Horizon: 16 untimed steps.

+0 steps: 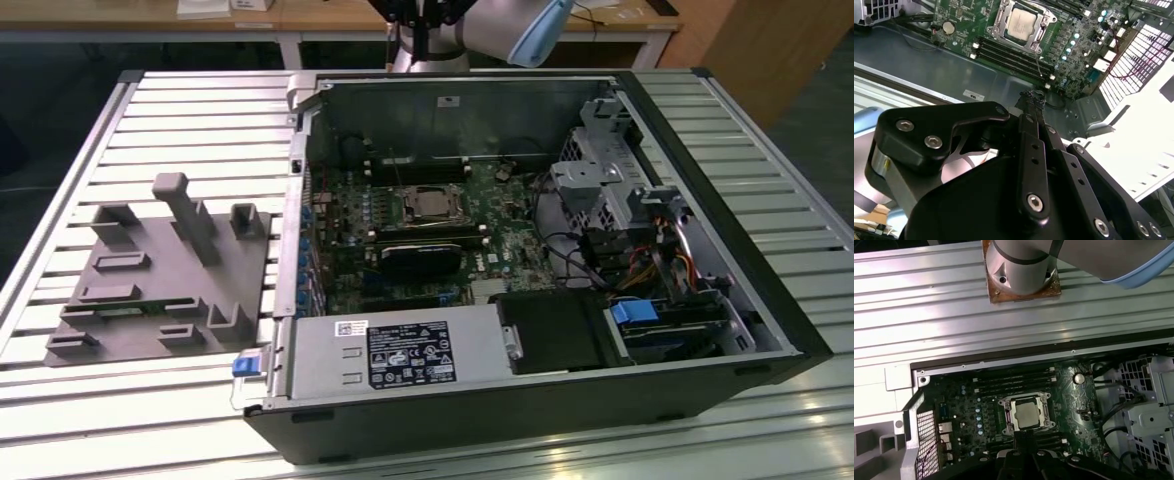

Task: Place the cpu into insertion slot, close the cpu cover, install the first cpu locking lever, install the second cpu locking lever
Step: 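Close the cpu cover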

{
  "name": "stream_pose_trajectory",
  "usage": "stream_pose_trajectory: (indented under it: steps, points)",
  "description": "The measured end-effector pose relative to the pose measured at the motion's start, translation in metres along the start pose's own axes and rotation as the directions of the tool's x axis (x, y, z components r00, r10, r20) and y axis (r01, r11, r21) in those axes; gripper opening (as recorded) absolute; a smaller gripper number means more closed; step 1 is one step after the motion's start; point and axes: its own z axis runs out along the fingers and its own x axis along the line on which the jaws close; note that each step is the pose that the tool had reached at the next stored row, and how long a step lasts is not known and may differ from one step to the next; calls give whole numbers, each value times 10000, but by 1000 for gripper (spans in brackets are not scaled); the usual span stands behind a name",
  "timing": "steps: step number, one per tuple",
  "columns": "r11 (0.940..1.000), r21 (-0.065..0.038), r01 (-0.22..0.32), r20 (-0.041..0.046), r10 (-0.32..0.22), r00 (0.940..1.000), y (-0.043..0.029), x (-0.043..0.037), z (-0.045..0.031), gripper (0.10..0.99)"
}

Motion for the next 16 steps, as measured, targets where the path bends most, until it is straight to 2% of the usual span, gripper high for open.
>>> stream_pose_trajectory:
  steps: [16]
  points:
    - [10000, 0, 0, 1, 0, 10000, -30, 8, 203, 106]
